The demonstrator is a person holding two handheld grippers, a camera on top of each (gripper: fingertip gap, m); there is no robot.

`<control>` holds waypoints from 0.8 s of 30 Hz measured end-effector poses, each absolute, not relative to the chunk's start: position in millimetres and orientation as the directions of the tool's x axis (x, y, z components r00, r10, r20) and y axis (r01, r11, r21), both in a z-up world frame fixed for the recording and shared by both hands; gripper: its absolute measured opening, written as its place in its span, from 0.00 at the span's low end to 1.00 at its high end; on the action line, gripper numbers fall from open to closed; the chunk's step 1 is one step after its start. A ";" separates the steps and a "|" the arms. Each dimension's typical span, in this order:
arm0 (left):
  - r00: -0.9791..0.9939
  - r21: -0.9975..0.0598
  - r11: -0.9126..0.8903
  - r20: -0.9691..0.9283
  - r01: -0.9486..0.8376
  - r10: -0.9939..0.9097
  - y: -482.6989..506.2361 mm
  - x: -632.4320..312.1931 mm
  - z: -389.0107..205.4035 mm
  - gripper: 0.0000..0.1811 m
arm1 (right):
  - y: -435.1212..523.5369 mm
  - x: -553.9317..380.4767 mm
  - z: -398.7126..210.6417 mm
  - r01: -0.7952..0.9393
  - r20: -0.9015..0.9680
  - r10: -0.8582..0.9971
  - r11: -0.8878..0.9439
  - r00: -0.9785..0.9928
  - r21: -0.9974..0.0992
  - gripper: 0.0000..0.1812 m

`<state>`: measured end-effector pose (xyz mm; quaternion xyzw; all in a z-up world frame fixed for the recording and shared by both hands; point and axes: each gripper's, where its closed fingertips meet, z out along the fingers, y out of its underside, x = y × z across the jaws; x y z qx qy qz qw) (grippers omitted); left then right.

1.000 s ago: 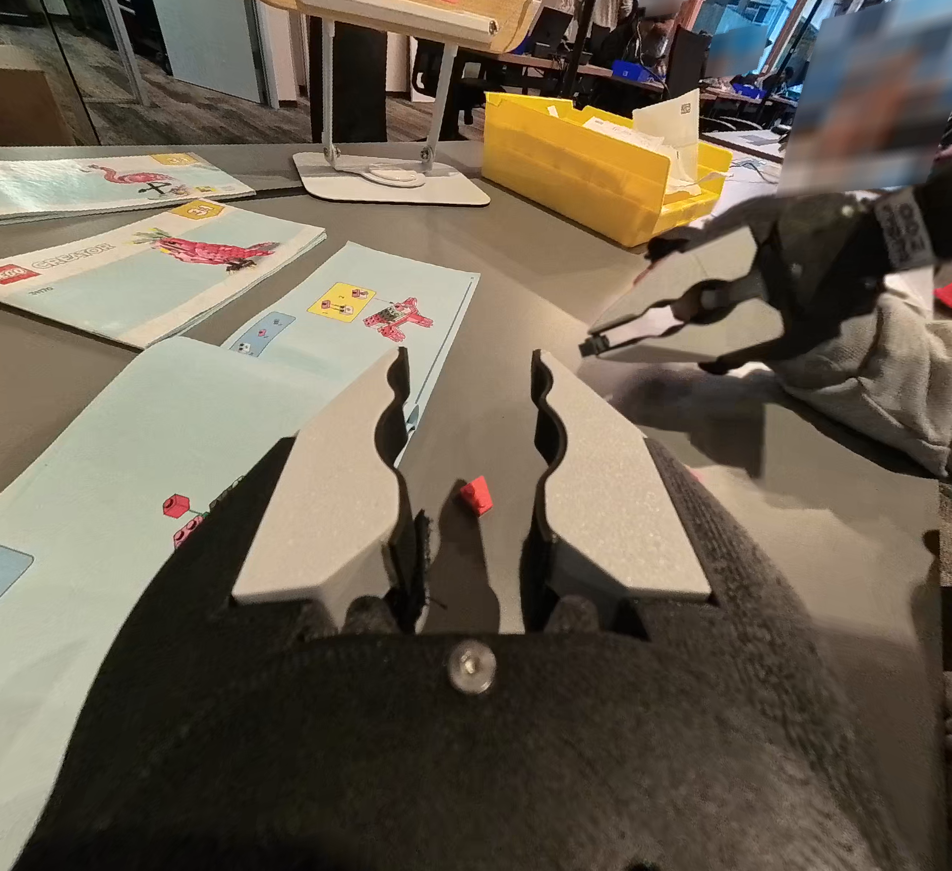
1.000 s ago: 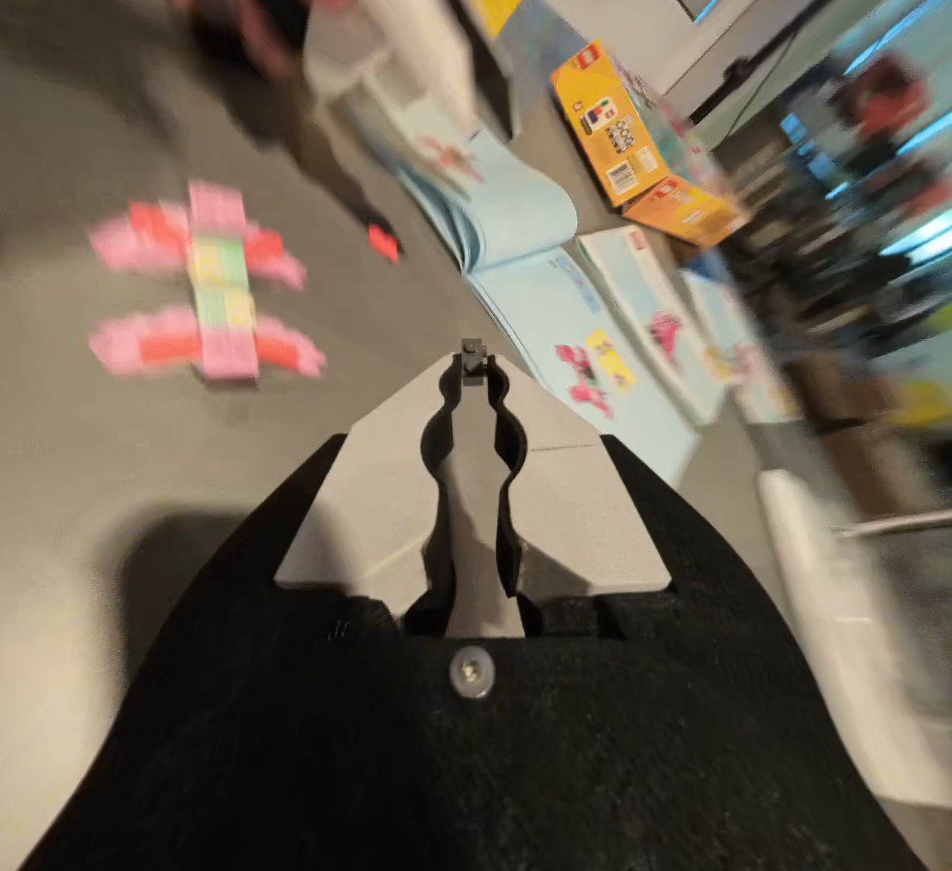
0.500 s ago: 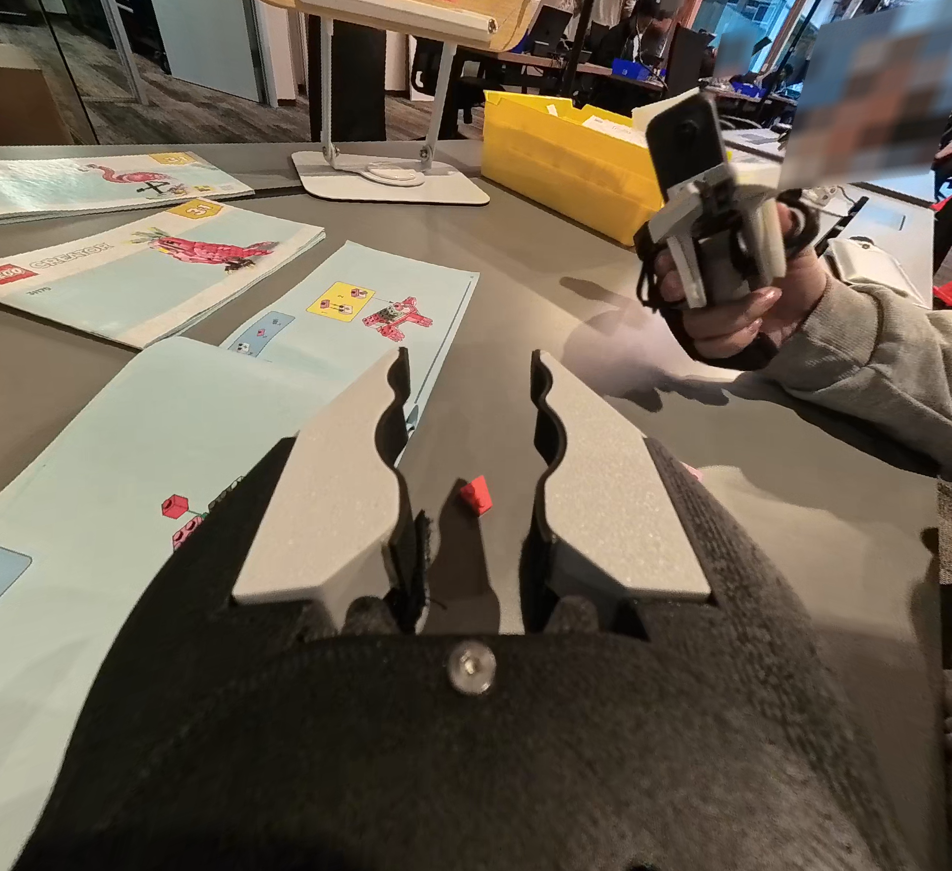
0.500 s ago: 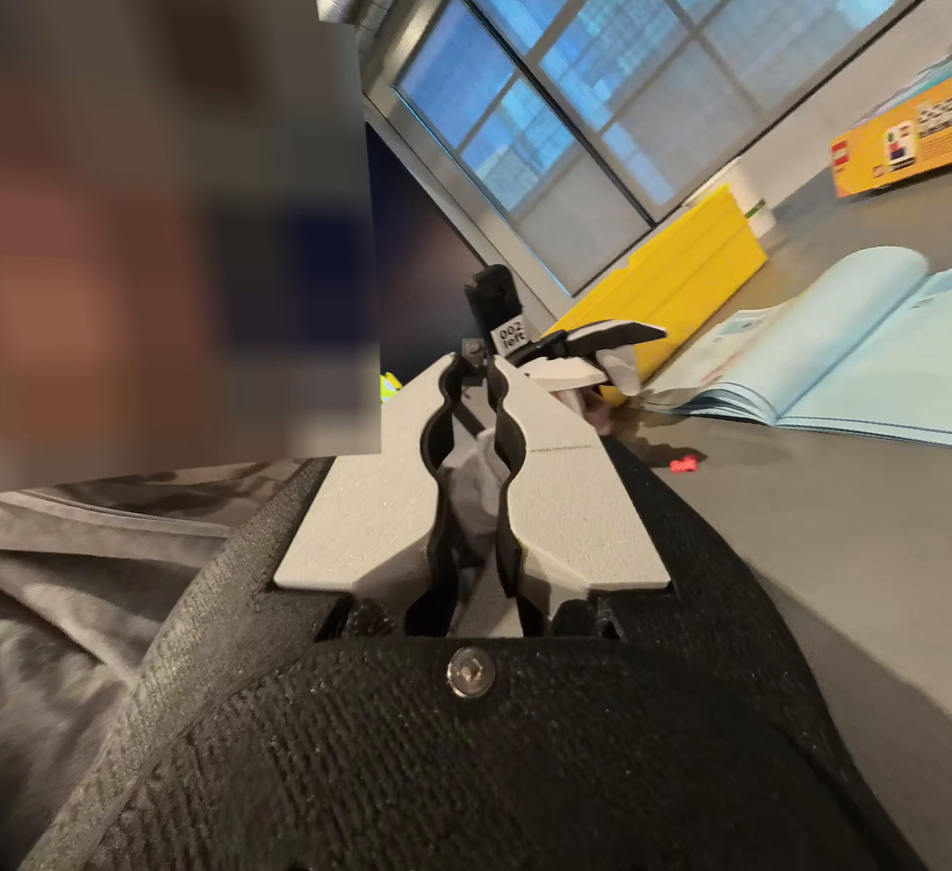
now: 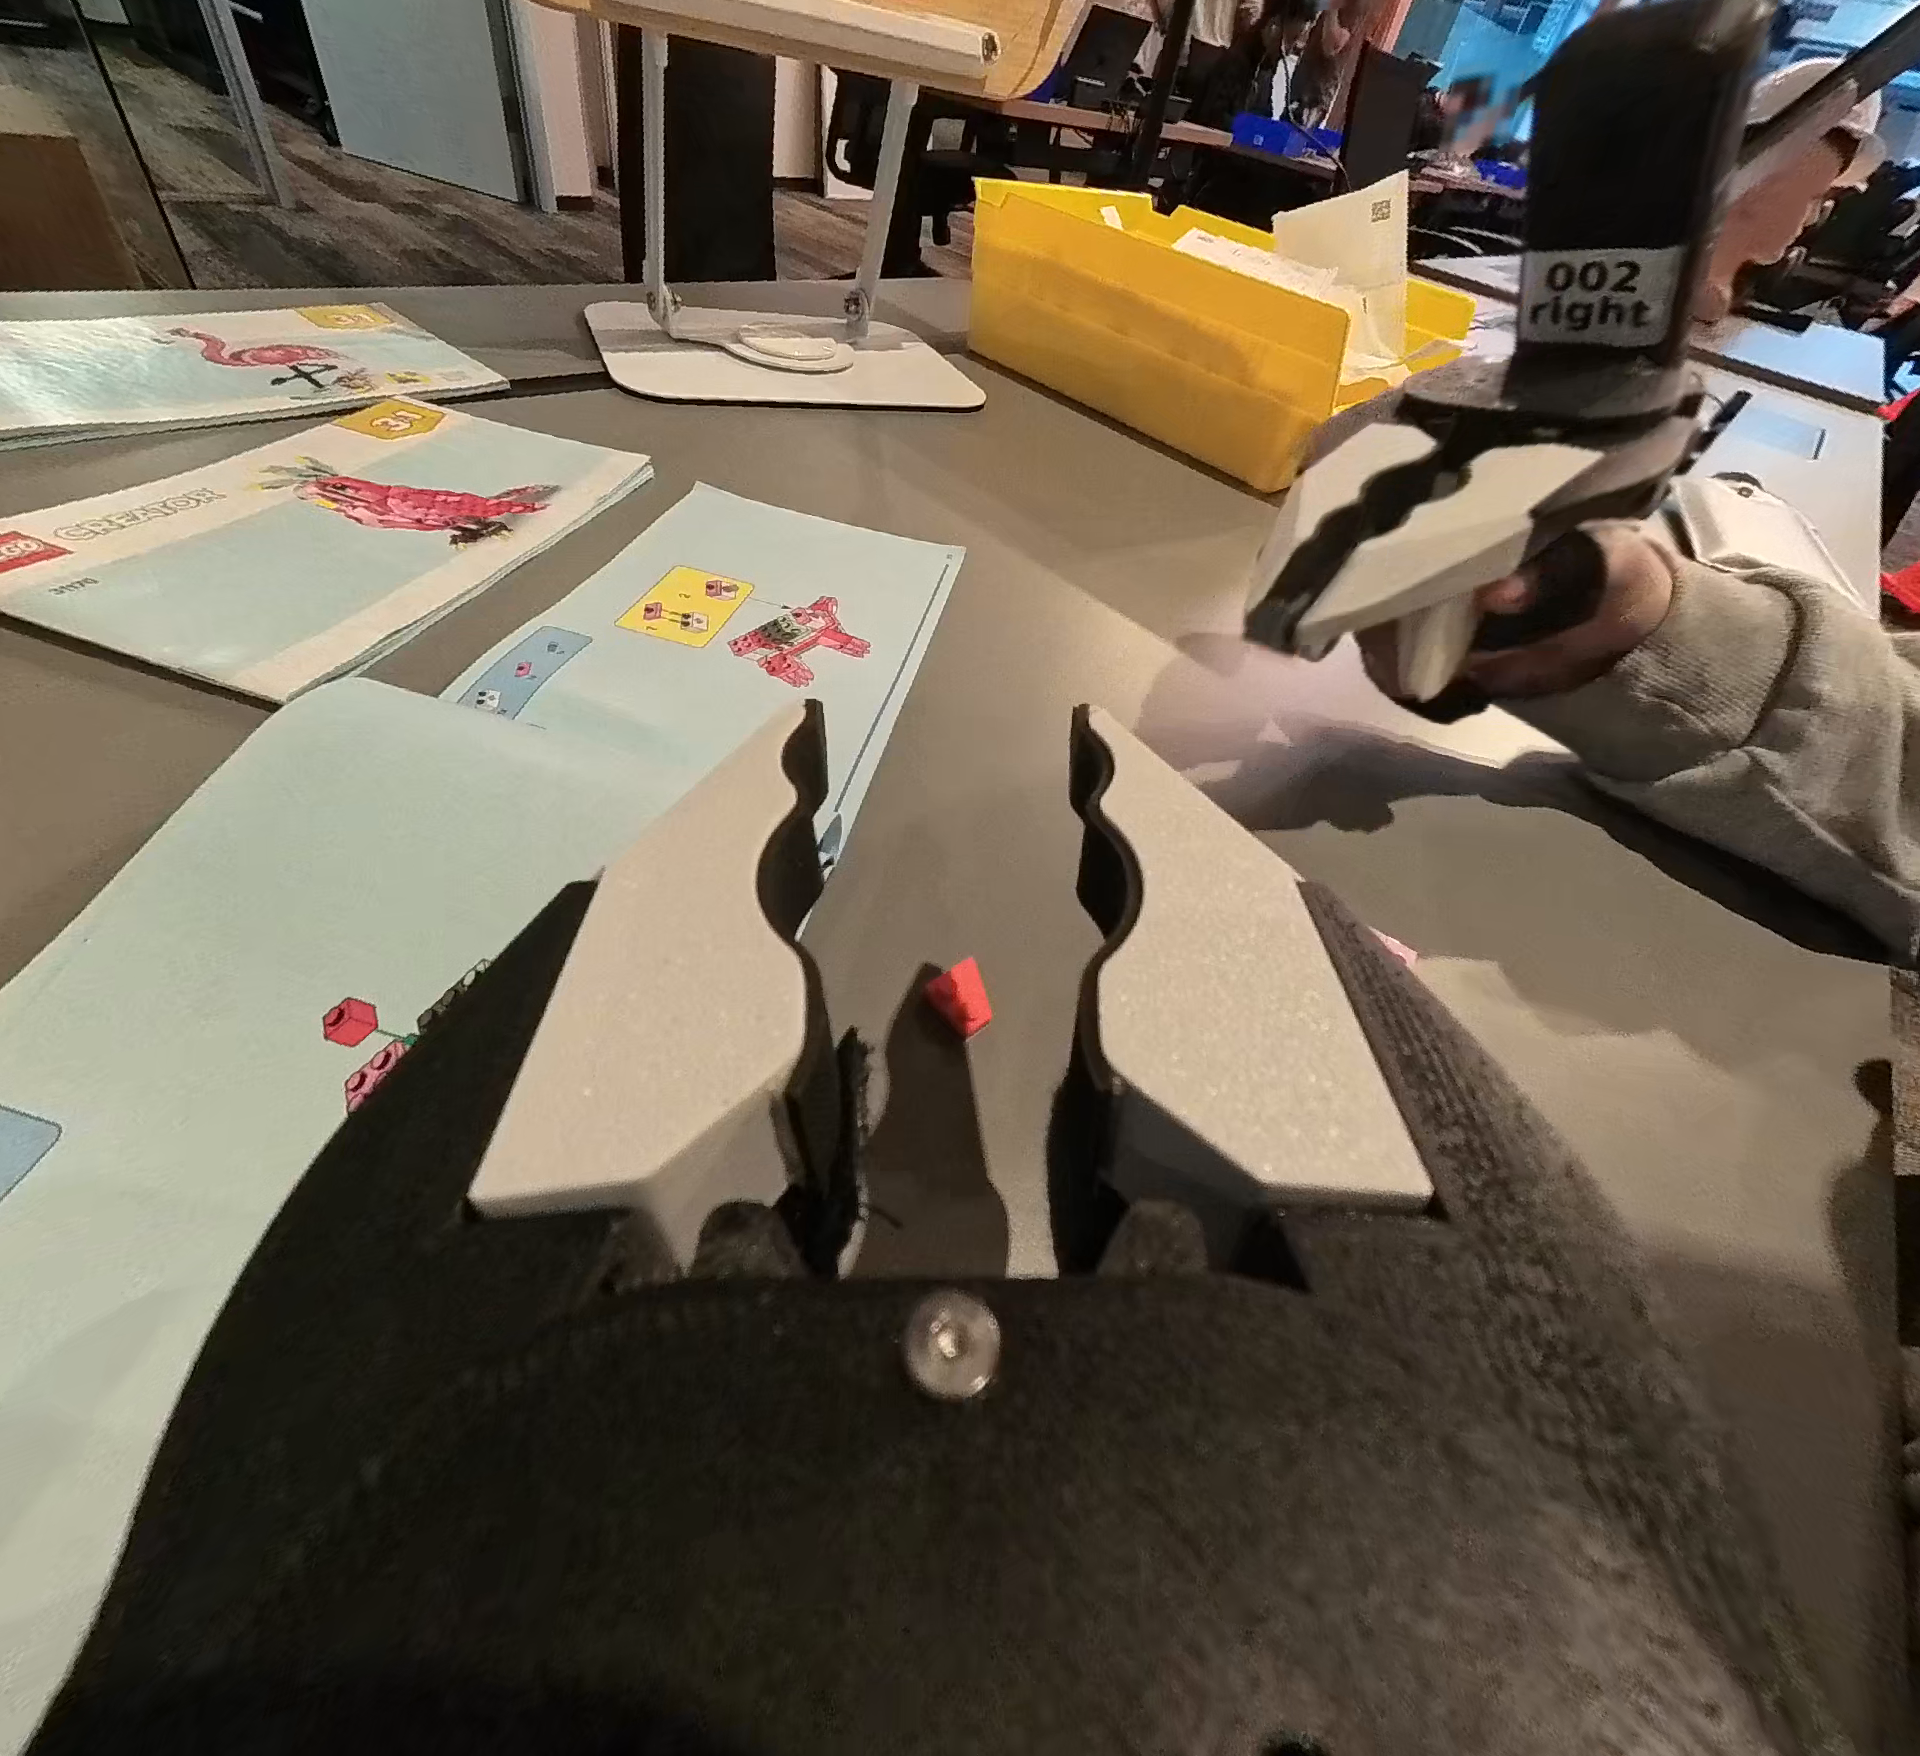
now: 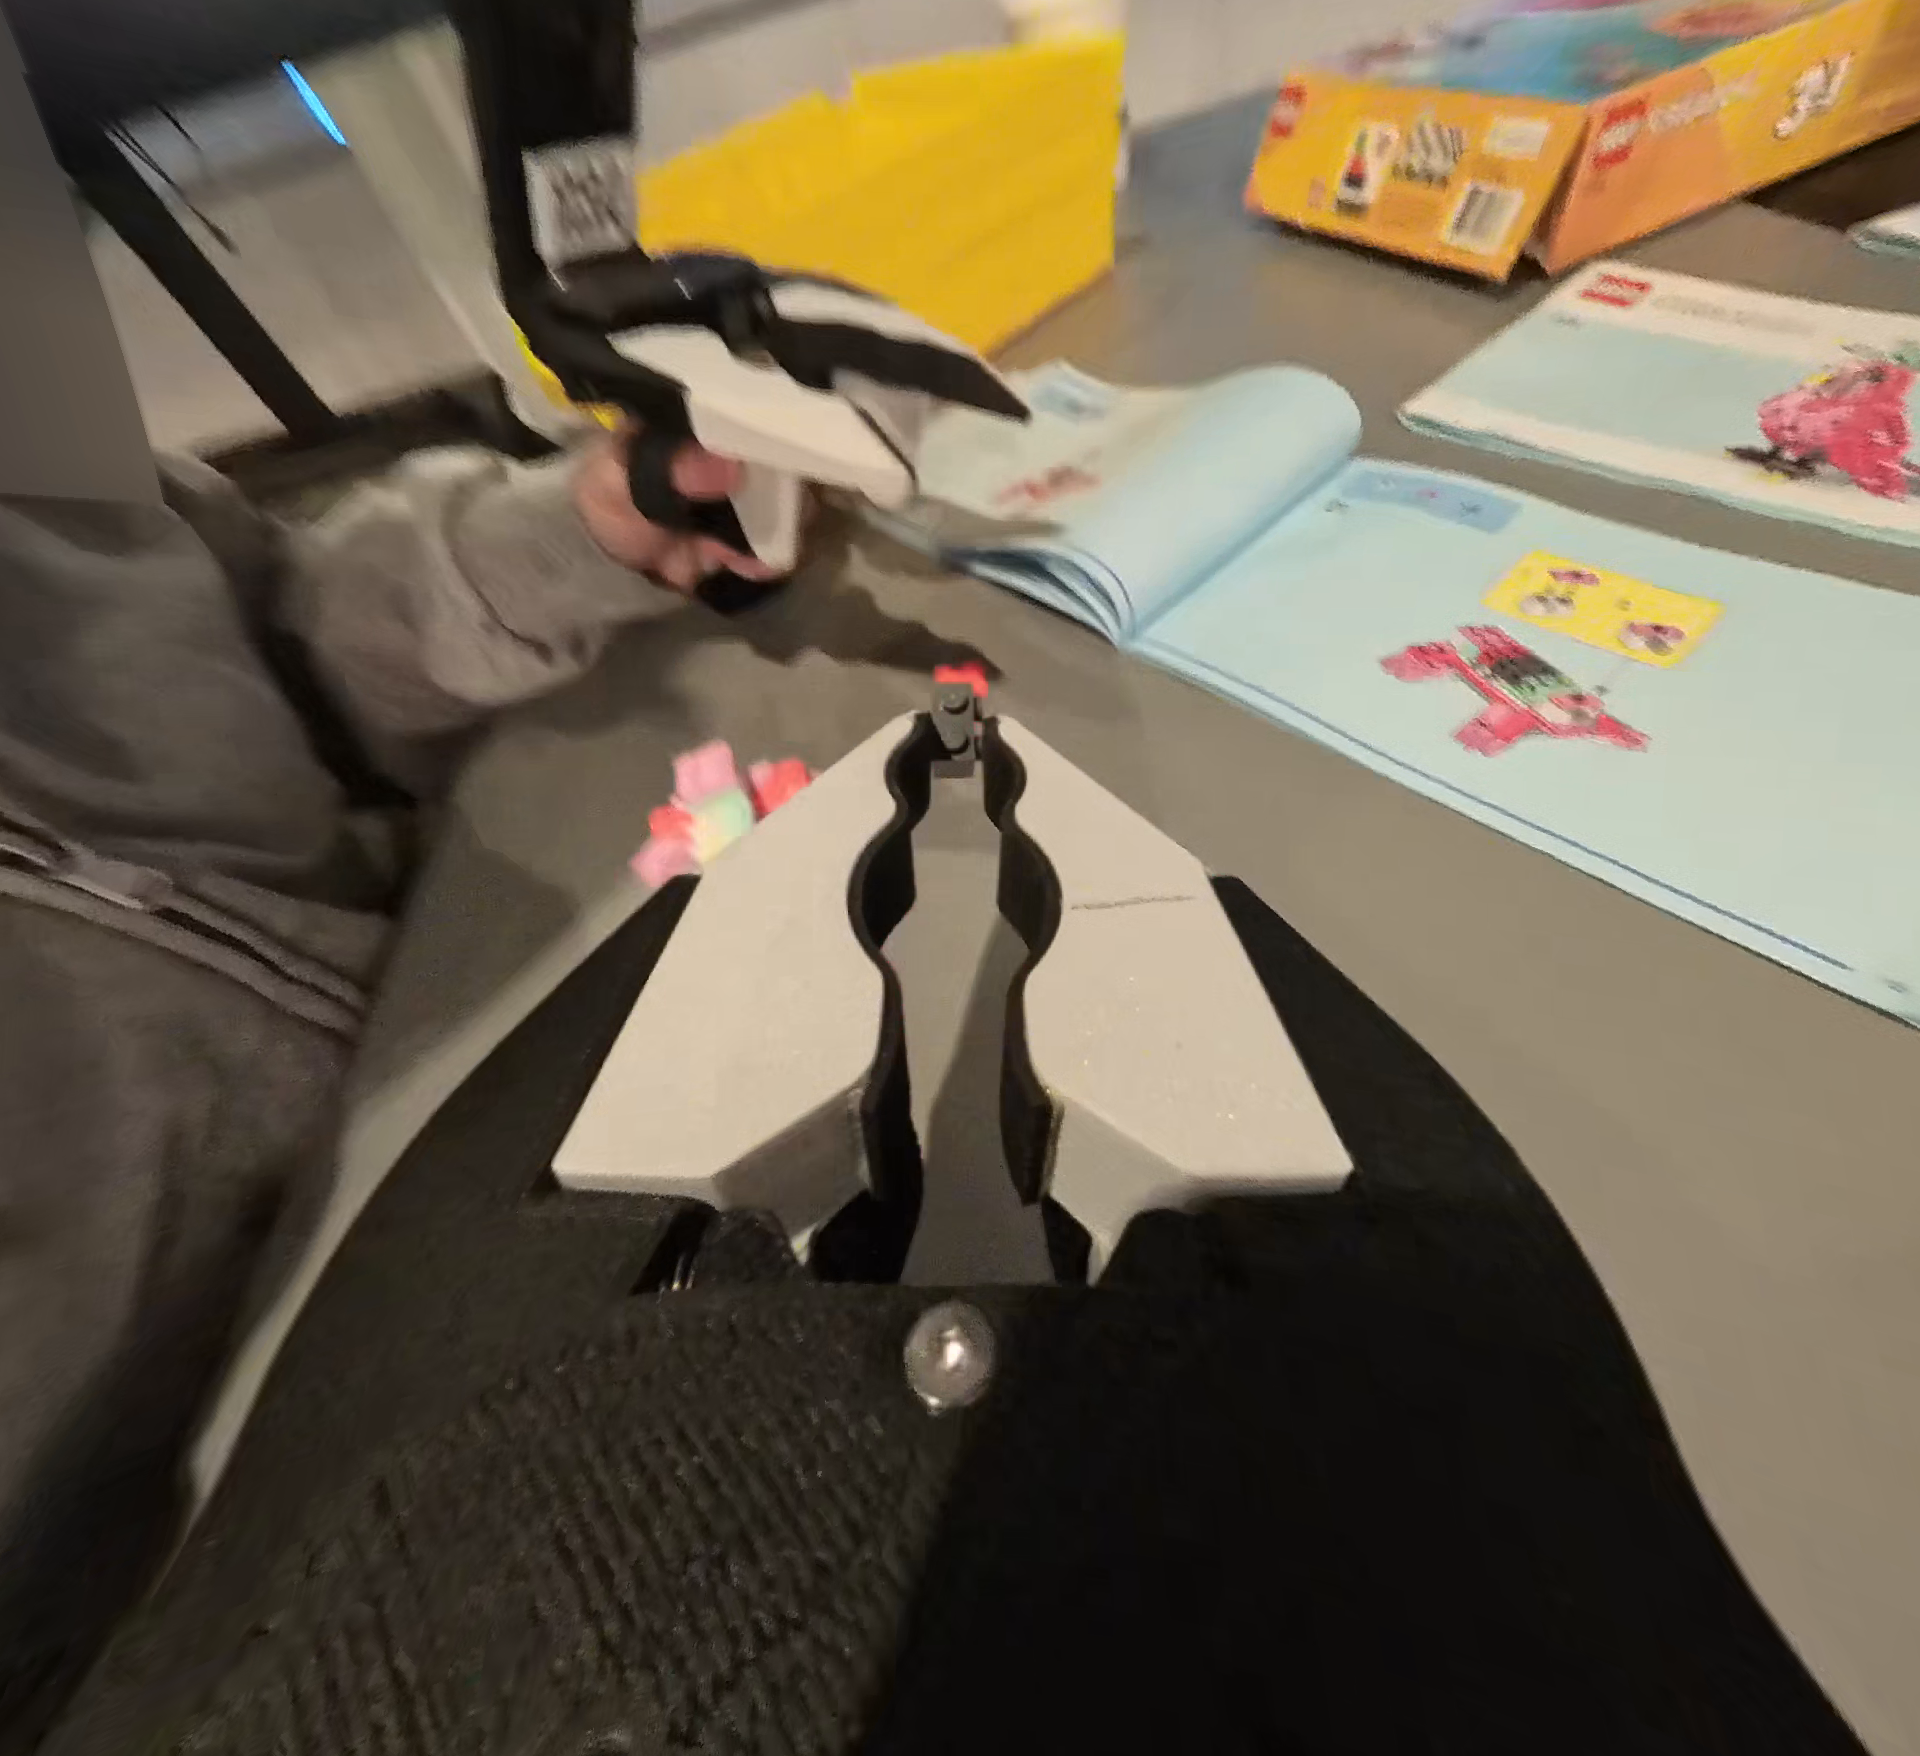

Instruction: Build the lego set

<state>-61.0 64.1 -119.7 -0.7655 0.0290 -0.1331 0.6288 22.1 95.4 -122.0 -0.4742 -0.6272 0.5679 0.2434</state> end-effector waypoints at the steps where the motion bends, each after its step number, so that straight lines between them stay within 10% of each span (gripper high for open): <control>1: 0.963 -0.971 -0.207 0.167 0.123 -0.212 64.0 -61.1 -119.7 0.25 | 98.3 22.1 -131.6 0.356 -0.193 0.891 -0.038 -0.411 -0.934 0.04; 9: 0.963 -0.970 -0.210 0.167 0.121 -0.214 63.9 -60.5 -120.1 0.25 | 111.9 40.6 -193.3 0.621 0.003 0.923 0.262 -0.386 -0.739 0.04; 24: 0.861 -0.966 -0.234 0.021 -0.114 -0.508 12.5 14.0 -131.2 0.37 | 108.6 39.5 -194.1 0.610 -0.026 0.916 0.245 -0.400 -0.753 0.04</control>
